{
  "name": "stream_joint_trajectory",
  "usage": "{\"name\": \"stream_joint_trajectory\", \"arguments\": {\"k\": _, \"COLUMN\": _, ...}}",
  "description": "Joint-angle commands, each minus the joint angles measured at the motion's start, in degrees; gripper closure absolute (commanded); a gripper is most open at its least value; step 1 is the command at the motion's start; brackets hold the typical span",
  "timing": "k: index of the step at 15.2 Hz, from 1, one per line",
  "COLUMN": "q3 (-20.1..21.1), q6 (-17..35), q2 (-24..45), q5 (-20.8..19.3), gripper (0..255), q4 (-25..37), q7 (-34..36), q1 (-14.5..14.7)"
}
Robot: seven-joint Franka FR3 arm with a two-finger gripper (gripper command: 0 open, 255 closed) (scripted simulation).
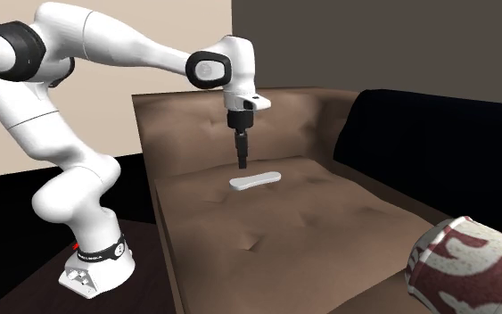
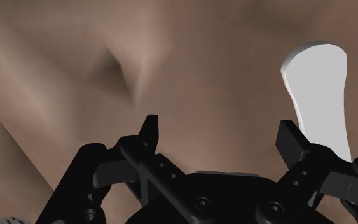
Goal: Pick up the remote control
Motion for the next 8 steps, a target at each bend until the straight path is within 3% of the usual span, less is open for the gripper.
{"name": "stream_joint_trajectory", "arguments": {"k": 1, "q3": 1.13, "q6": 2.16, "q2": 3.06, "q5": -0.14, "gripper": 0, "q4": 0.52, "q7": -0.70, "q1": 0.87}}
{"name": "stream_joint_trajectory", "arguments": {"k": 8, "q3": 5.89, "q6": 7.21, "q2": 14.10, "q5": -1.75, "gripper": 0, "q4": 4.88, "q7": -1.21, "q1": 4.20}}
